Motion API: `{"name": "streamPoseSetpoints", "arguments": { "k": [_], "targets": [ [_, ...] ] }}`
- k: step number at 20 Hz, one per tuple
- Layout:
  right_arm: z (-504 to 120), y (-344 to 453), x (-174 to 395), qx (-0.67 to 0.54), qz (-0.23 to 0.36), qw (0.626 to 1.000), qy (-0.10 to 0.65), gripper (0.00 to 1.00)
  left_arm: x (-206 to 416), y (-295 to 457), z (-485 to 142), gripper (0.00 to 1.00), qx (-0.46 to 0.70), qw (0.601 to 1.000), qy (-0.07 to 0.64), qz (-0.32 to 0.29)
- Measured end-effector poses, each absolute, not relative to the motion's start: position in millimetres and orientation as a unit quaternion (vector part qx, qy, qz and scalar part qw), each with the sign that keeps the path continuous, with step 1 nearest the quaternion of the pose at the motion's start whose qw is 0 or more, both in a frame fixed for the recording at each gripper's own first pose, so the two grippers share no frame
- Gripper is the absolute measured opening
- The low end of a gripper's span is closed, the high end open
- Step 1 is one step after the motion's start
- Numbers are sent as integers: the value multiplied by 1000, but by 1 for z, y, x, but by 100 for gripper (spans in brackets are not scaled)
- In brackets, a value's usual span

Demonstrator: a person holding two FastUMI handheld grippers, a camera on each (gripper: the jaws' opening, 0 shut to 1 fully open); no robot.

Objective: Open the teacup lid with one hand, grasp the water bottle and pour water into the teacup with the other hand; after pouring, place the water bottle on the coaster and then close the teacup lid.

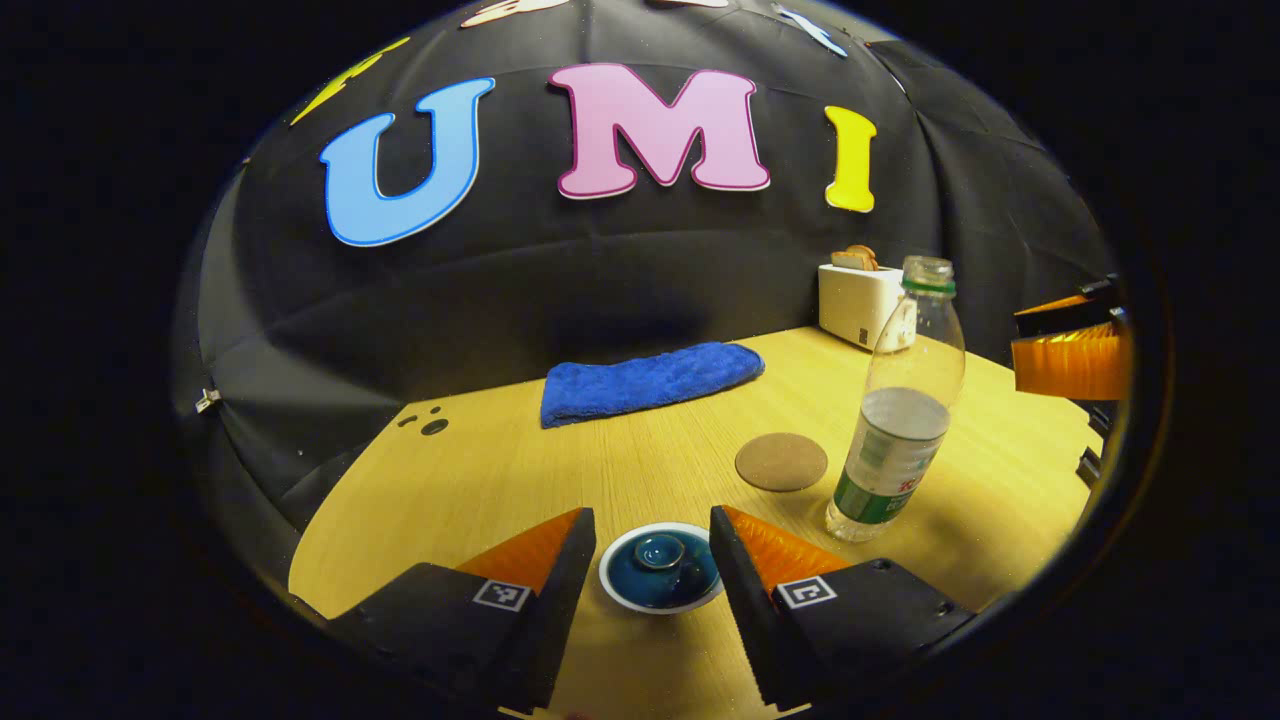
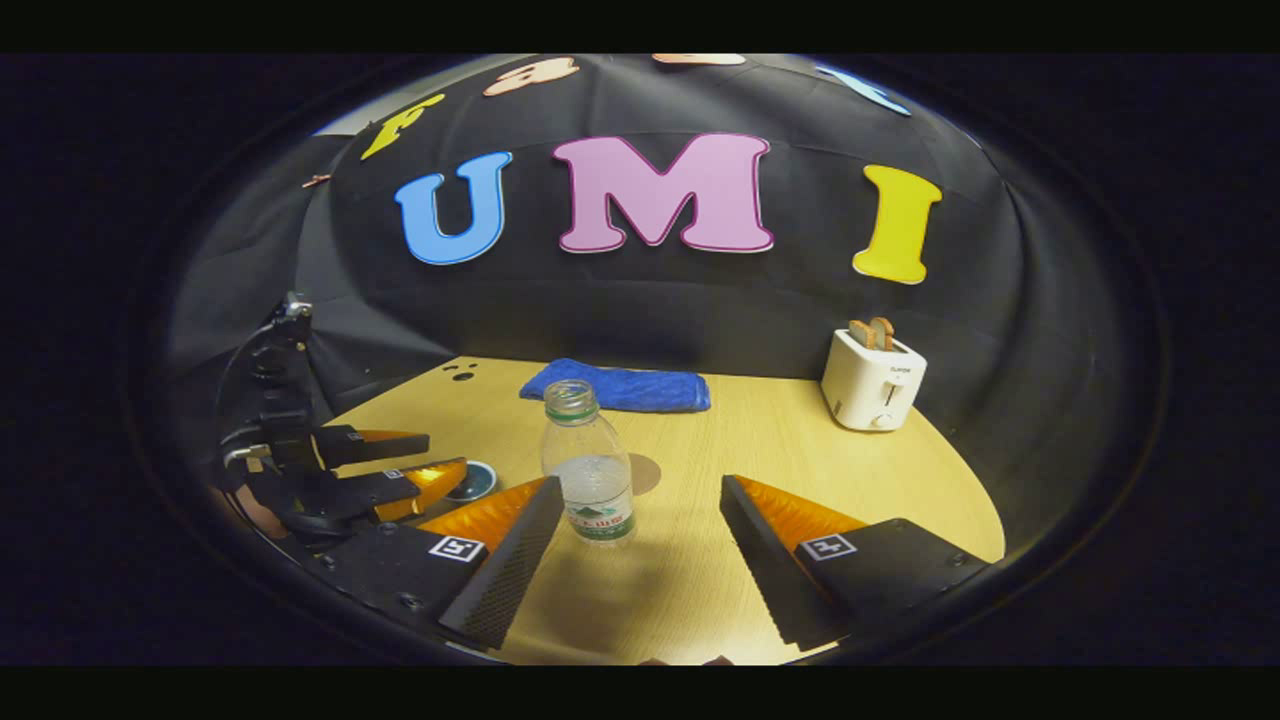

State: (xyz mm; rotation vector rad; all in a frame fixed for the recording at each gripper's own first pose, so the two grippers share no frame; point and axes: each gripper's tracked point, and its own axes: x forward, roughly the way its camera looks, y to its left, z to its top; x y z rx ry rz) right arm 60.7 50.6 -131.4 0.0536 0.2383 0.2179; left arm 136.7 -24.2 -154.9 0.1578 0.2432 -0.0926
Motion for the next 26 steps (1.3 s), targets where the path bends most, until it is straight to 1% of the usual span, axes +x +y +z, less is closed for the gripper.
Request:
{"name": "streamPoseSetpoints", "arguments": {
  "k": [3,4,5,6,7,8,9,10,11,13,15,17,21,26],
  "targets": [
    [-140,60,64,24,114,985,125,98,141,-26,-168,65,82,987,127,-48],
    [-142,62,64,24,116,985,125,98,142,-25,-170,73,82,987,129,-47],
    [-142,64,65,23,118,985,125,98,141,-26,-171,70,82,987,128,-46],
    [-144,67,66,22,120,984,126,98,142,-27,-172,69,80,987,129,-47],
    [-147,69,67,22,121,984,128,98,141,-27,-173,59,80,987,130,-47],
    [-148,70,68,24,122,984,129,98,142,-28,-174,58,80,987,131,-47],
    [-149,72,70,26,123,984,130,98,142,-28,-175,53,78,987,131,-49],
    [-149,73,71,26,123,984,129,98,142,-28,-173,60,76,988,128,-49],
    [-150,74,72,25,124,984,127,98,143,-28,-173,48,77,988,126,-48],
    [-151,78,76,24,126,984,124,98,142,-28,-177,44,74,988,130,-49],
    [-155,82,79,23,130,984,123,98,142,-29,-178,31,71,988,132,-49],
    [-159,86,81,22,133,983,123,98,142,-28,-178,36,73,988,132,-46],
    [-161,92,88,22,137,984,114,98,143,-29,-177,32,74,988,130,-47],
    [-159,95,97,28,133,985,104,98,142,-25,-170,27,44,991,123,-39]
  ]
}}
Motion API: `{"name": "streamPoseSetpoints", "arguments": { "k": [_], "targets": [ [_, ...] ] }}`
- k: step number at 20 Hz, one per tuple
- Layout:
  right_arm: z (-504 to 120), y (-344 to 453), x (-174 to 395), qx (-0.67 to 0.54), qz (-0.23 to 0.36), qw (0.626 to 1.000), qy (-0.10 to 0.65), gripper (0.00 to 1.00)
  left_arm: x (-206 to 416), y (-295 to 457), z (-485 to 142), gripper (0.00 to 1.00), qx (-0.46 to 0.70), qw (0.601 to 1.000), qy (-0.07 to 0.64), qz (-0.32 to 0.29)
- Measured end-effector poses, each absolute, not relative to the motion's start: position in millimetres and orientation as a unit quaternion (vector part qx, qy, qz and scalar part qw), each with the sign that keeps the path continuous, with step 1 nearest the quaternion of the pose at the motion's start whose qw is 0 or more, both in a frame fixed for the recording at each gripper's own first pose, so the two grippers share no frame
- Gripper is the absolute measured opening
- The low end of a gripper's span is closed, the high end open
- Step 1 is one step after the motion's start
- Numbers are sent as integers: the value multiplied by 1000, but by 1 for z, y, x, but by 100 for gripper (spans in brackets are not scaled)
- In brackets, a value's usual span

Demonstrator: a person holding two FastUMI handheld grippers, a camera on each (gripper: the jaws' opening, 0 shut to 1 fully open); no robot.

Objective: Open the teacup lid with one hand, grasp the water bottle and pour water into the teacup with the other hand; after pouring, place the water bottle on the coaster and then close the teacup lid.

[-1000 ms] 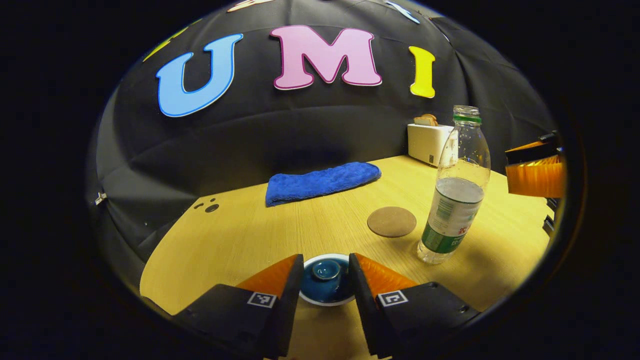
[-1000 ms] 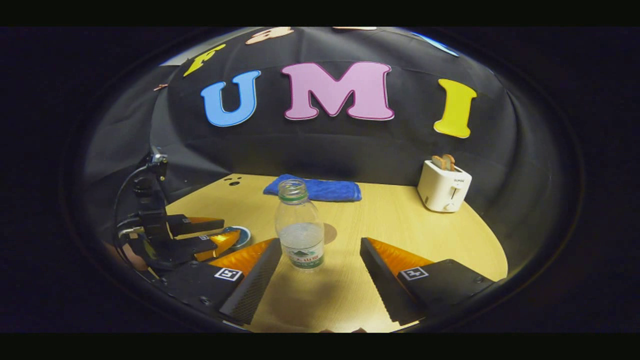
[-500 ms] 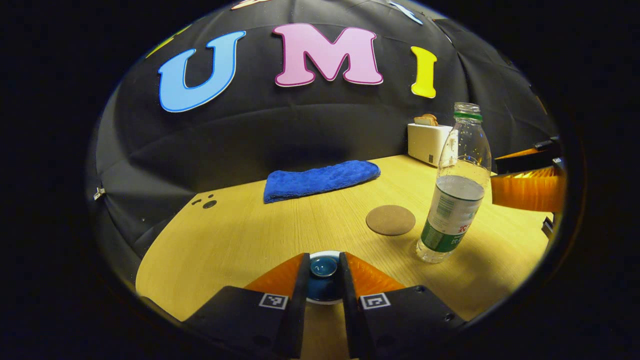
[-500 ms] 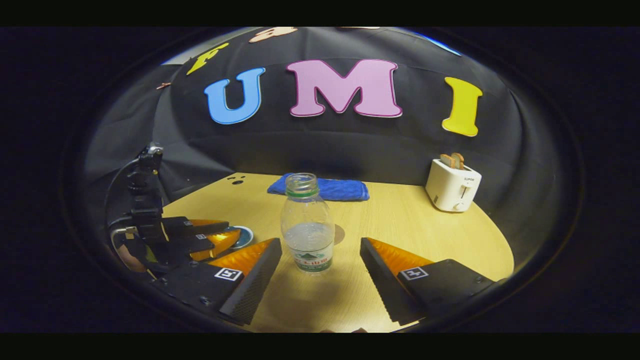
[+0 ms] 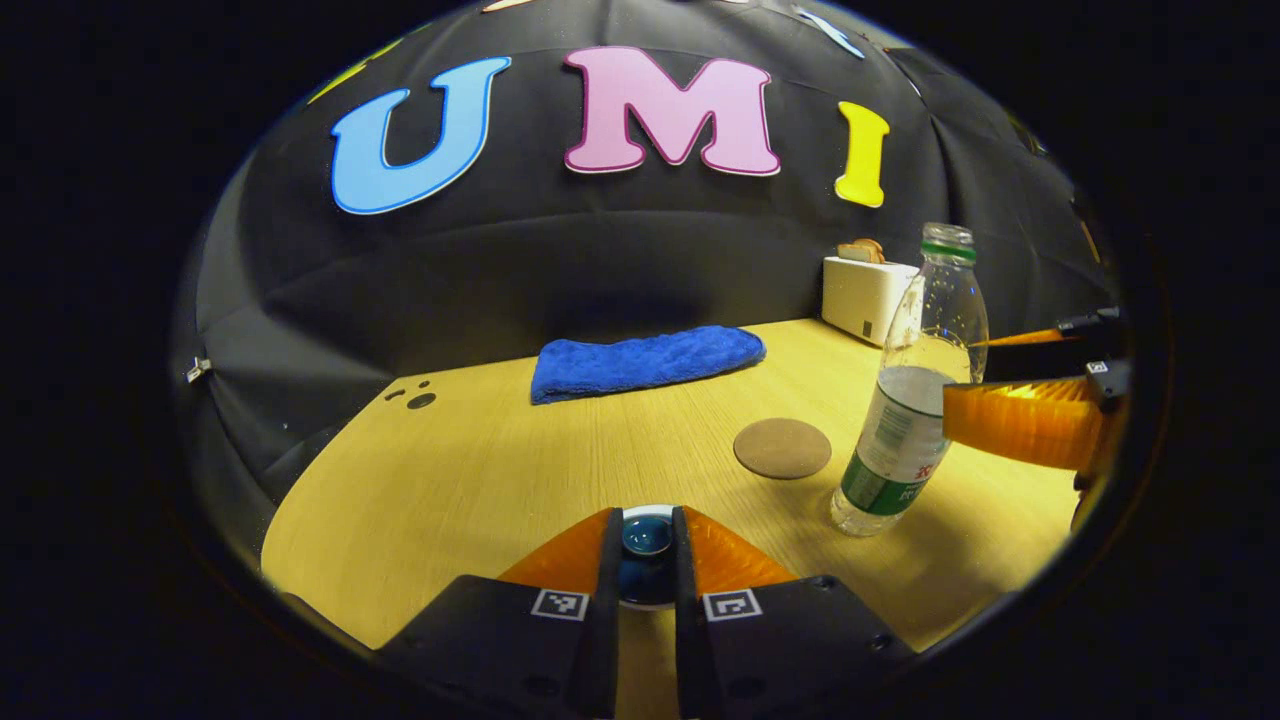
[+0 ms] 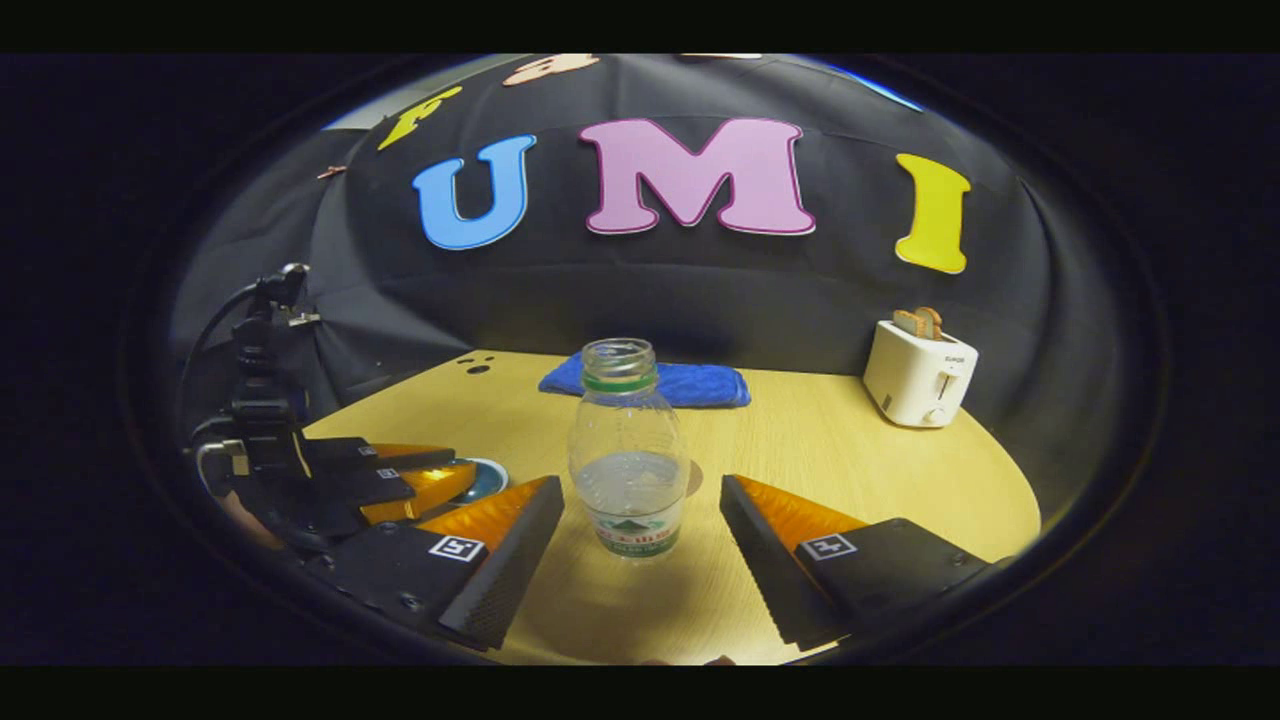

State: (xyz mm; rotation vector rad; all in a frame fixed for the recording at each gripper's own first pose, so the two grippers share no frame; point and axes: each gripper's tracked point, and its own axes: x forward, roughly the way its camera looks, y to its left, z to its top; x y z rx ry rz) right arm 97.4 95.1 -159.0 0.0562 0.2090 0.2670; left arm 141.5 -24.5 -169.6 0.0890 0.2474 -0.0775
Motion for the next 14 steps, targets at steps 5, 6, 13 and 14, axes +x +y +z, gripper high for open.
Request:
{"name": "streamPoseSetpoints", "arguments": {
  "k": [5,6,13,14],
  "targets": [
    [-160,99,107,32,132,986,98,98,135,-20,-151,23,42,993,104,-41],
    [-160,100,110,31,131,986,98,98,134,-18,-149,23,43,993,102,-39],
    [-169,109,126,34,122,987,99,98,130,-5,-147,23,36,994,101,-25],
    [-171,111,128,32,122,987,98,98,129,-4,-148,23,34,994,101,-24]
  ]
}}
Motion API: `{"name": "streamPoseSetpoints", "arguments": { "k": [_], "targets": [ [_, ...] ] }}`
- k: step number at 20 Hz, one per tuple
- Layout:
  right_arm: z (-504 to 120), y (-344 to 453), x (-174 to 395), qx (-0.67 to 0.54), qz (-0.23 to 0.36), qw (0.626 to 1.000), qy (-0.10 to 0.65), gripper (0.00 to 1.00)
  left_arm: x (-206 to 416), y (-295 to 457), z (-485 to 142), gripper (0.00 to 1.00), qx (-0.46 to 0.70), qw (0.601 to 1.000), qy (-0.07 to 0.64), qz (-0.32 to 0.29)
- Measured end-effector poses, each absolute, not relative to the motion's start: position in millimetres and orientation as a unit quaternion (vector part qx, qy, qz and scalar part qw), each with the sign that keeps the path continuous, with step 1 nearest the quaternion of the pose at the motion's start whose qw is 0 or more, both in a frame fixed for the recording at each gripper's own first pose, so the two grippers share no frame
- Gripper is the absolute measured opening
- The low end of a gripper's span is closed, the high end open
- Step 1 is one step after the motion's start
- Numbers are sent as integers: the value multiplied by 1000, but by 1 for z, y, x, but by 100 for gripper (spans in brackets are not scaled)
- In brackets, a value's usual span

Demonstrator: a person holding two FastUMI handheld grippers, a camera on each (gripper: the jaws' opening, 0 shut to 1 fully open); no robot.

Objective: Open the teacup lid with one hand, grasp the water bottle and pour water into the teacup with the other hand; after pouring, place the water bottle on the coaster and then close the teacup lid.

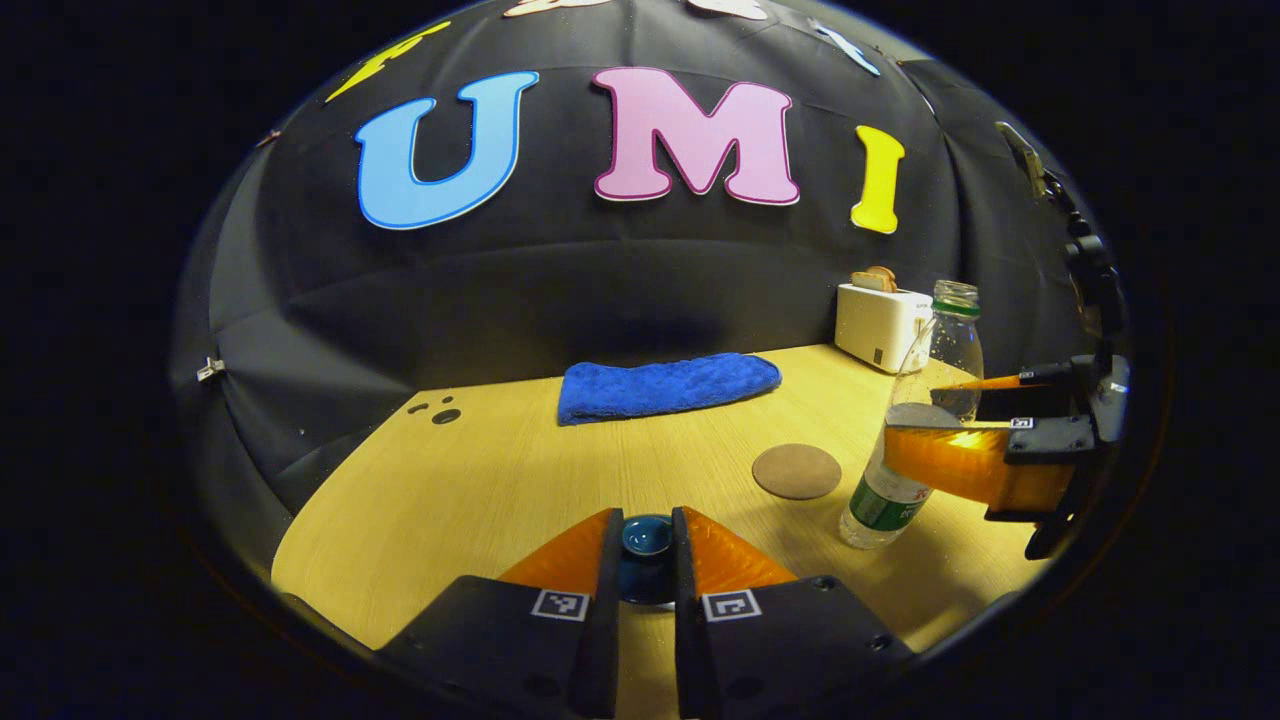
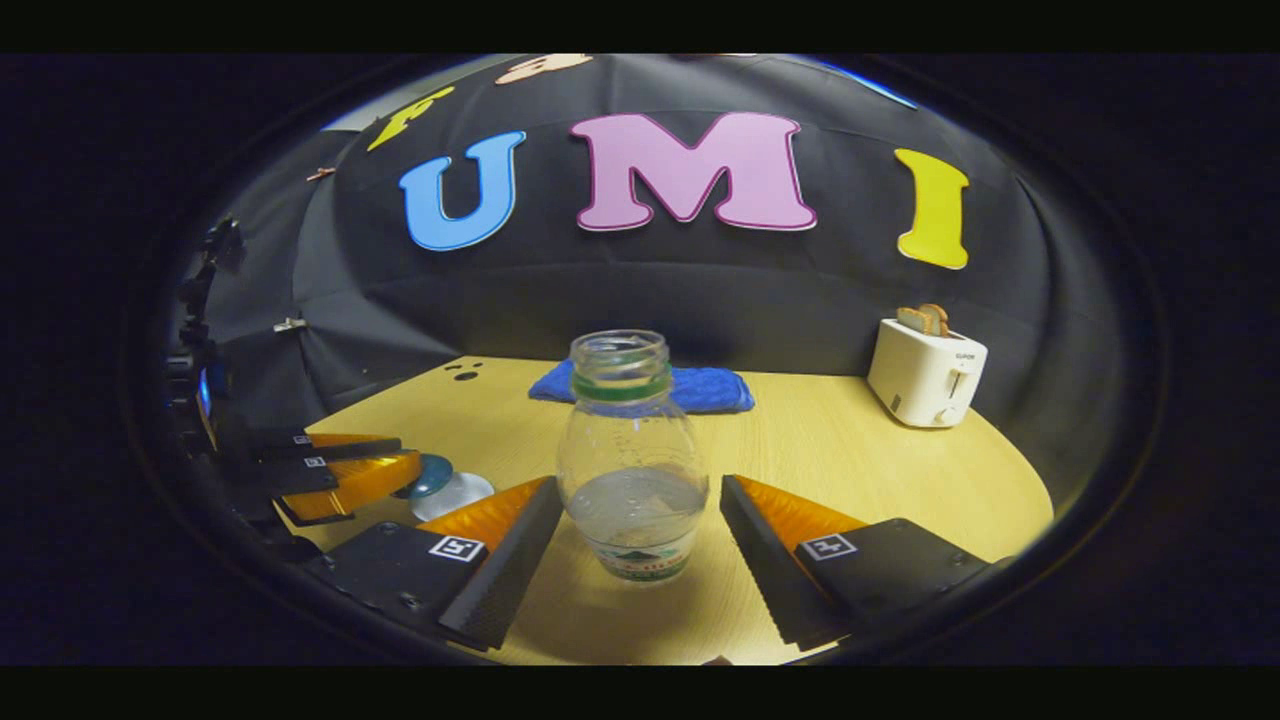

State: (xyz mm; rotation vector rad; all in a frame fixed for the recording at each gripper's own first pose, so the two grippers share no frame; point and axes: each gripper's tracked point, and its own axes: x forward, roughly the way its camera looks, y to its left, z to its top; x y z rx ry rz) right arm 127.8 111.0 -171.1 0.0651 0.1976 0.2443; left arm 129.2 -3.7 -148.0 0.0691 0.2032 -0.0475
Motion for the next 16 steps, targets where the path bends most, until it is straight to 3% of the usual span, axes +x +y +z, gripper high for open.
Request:
{"name": "streamPoseSetpoints", "arguments": {
  "k": [6,7,9,12,13,14,16],
  "targets": [
    [-172,114,132,19,120,989,88,94,127,3,-150,27,33,994,105,-19],
    [-174,115,137,21,121,989,88,82,127,5,-149,27,33,994,104,-18],
    [-173,116,139,20,122,988,88,81,126,7,-149,23,32,994,104,-16],
    [-172,121,140,-3,132,987,91,80,125,9,-149,27,28,994,104,-16],
    [-171,122,139,-15,137,986,90,74,124,8,-148,27,26,994,103,-16],
    [-172,124,139,-27,143,985,94,78,123,9,-147,27,25,994,101,-17],
    [-166,129,139,-38,156,983,94,76,120,11,-146,27,22,995,100,-16]
  ]
}}
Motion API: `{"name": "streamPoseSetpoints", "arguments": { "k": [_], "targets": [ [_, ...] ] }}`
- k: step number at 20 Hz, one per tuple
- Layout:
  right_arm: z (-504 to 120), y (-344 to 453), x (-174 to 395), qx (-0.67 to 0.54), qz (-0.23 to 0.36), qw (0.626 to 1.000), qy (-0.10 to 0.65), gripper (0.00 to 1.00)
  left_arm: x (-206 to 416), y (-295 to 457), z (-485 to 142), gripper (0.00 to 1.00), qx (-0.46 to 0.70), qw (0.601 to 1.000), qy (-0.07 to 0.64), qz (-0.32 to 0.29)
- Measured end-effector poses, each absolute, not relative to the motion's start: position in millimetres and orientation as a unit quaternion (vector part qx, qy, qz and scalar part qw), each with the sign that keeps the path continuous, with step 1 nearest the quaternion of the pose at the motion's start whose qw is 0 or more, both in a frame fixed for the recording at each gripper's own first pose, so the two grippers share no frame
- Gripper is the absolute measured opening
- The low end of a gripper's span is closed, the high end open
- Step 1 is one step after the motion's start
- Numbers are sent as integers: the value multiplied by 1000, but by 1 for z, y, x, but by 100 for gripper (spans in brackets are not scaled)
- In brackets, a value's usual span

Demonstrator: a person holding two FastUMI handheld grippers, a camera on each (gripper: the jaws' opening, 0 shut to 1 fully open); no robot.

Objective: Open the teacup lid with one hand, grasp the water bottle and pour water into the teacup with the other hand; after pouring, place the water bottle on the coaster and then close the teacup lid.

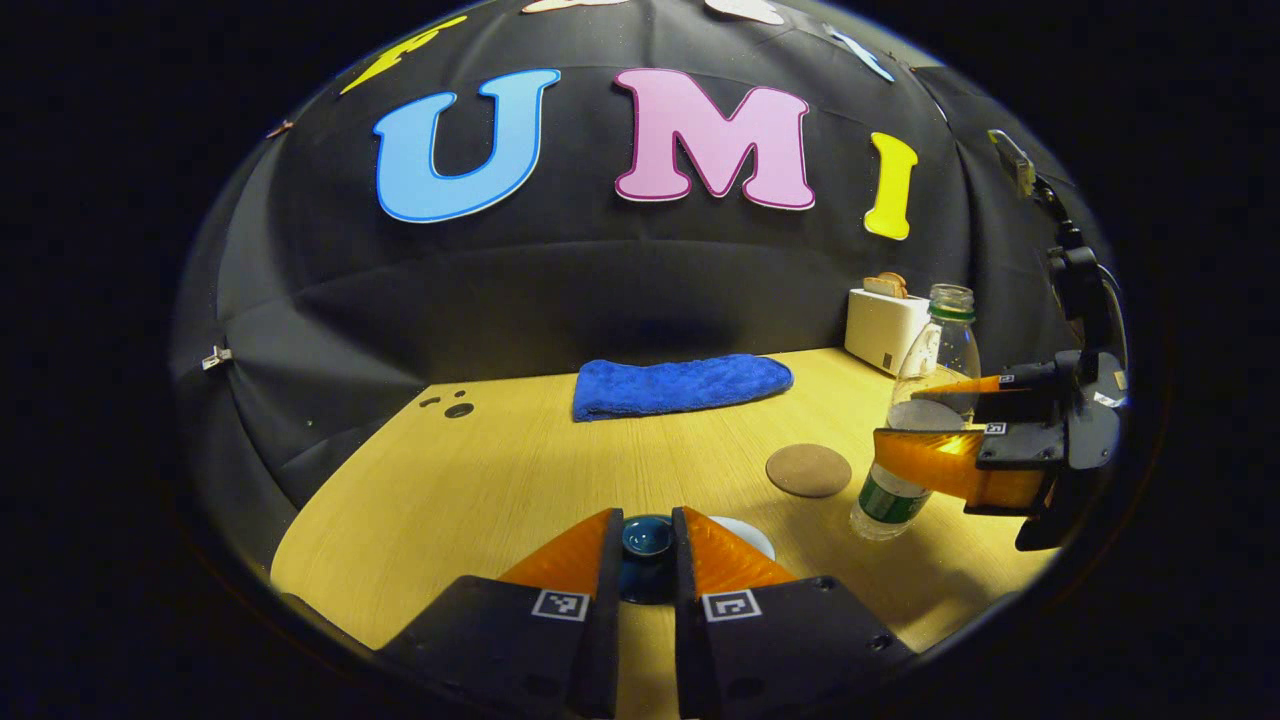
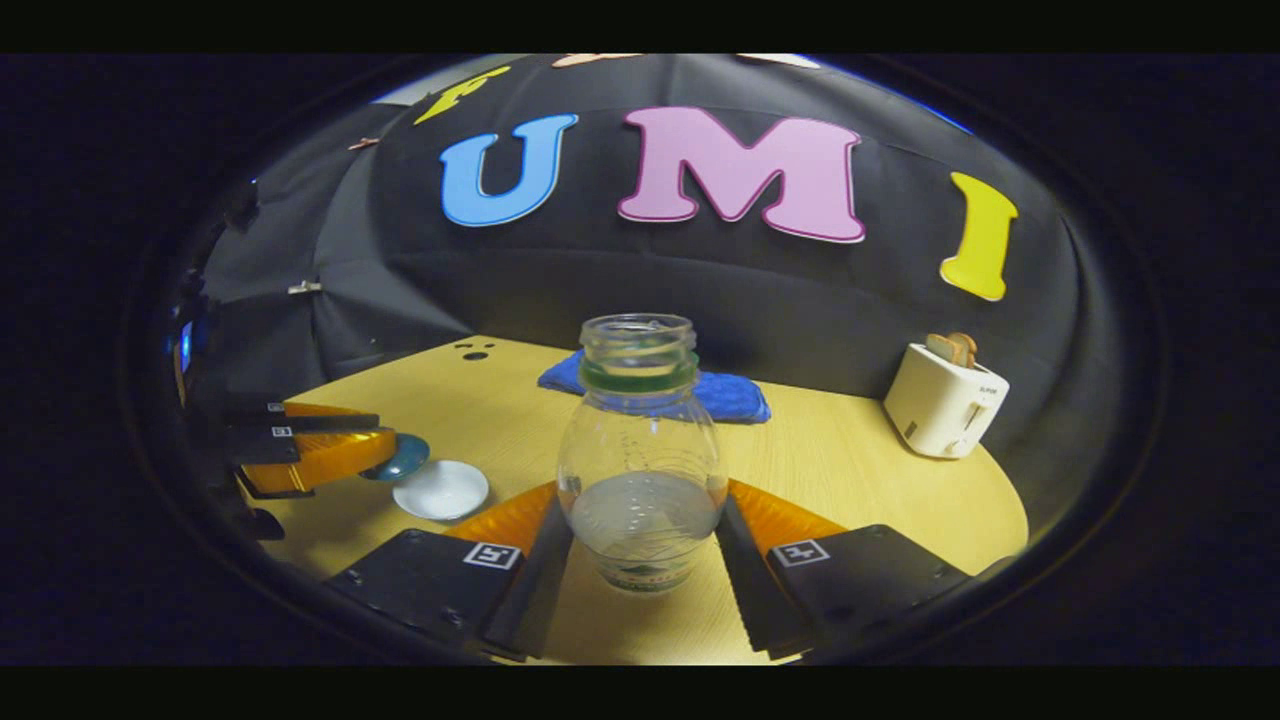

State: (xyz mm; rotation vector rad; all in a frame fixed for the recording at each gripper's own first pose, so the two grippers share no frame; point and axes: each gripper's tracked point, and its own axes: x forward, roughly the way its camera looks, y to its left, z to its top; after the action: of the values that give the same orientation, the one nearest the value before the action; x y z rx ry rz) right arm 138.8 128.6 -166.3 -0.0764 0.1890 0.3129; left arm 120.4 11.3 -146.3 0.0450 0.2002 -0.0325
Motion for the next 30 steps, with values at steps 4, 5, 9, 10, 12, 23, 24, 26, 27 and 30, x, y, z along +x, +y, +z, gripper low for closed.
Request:
{"name": "streamPoseSetpoints", "arguments": {
  "k": [4,5,9,10,12,23,24,26,27,30],
  "targets": [
    [-145,132,142,-92,165,979,77,74,112,23,-143,27,14,995,96,-5],
    [-140,132,143,-121,165,976,70,74,109,27,-142,27,13,995,95,-1],
    [-145,137,149,-241,180,951,69,74,95,47,-138,27,12,996,89,12],
    [-148,137,150,-264,181,945,70,74,91,52,-137,27,6,996,86,15],
    [-153,136,157,-309,181,931,71,73,83,64,-134,27,-3,997,80,24],
    [-178,157,152,-488,217,842,73,73,50,127,-150,27,-12,996,75,51],
    [-182,158,152,-493,221,837,83,73,49,132,-151,23,-7,996,74,53],
    [-185,157,155,-511,223,825,89,77,46,134,-151,27,-15,996,70,50],
    [-187,159,156,-523,222,818,90,77,45,136,-152,27,-21,996,71,49],
    [-194,160,162,-559,223,793,94,73,45,139,-161,27,-23,996,75,46]
  ]
}}
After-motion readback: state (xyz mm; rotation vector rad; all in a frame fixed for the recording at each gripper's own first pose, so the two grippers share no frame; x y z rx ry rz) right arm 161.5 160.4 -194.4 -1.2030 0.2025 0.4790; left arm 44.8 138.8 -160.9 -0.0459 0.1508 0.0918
